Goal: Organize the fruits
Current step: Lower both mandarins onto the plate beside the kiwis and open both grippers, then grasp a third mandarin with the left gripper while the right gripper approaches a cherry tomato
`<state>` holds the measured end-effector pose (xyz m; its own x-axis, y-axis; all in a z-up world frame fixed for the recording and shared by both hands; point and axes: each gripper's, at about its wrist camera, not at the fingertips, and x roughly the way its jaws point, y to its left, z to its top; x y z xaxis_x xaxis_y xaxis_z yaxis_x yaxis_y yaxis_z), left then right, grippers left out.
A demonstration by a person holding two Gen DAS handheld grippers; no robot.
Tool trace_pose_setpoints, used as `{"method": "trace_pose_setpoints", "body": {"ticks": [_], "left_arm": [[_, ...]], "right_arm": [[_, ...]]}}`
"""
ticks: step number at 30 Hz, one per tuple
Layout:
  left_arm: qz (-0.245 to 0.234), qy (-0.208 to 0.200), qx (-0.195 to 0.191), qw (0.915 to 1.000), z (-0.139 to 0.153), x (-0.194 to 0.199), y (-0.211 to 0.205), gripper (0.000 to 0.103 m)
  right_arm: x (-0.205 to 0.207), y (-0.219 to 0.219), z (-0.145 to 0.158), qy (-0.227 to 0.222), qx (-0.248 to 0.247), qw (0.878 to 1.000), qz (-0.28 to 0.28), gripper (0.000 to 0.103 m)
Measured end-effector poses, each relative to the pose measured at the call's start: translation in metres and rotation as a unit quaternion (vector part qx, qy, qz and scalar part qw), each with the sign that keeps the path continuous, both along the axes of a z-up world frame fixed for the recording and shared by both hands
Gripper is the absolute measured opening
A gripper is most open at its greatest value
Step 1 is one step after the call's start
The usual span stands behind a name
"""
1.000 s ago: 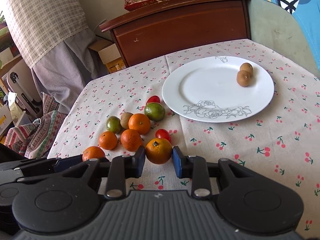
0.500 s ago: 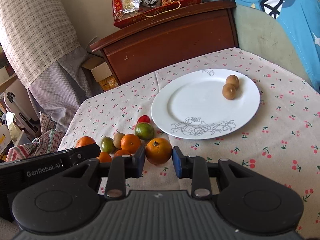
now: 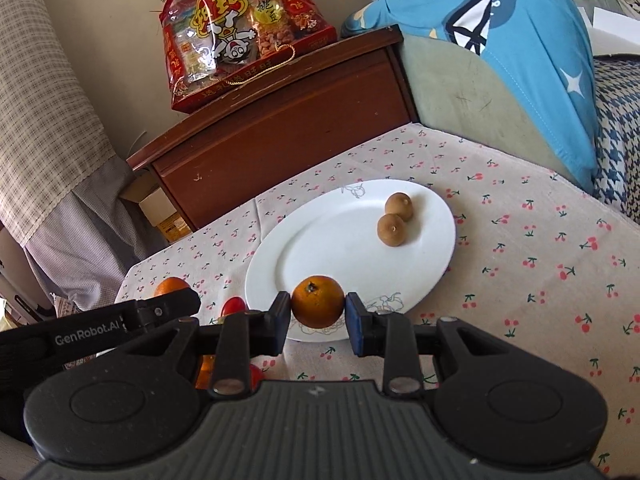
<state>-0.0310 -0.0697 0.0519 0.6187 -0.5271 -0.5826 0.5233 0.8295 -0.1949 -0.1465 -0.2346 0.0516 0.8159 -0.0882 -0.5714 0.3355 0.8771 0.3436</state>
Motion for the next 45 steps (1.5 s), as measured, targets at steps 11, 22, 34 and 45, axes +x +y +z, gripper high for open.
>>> {"method": "trace_pose_setpoints", "body": {"ticks": [11, 22, 34, 45], "left_arm": [[-0.020, 0.017, 0.004, 0.9997, -0.014, 0.020, -0.030, 0.029], [-0.020, 0.021, 0.007, 0.9996, -0.021, 0.027, -0.040, 0.035], [0.024, 0.004, -0.009, 0.9997, 0.000, 0.023, -0.009, 0.050], [0.073, 0.008, -0.013, 0.9972, 0.007, 0.009, 0.039, 0.054]], "right_arm": [[0.009, -0.010, -0.013, 0.020, 0.010, 1.000, -0.015, 0.030], [0.015, -0.015, -0.019, 0.022, 0.021, 0.999, -0.031, 0.033], [0.013, -0.006, -0.017, 0.026, 0.013, 1.000, -0.012, 0.034], [0.004, 0.012, -0.014, 0.034, 0.001, 0.999, 0.029, 0.036]]}}
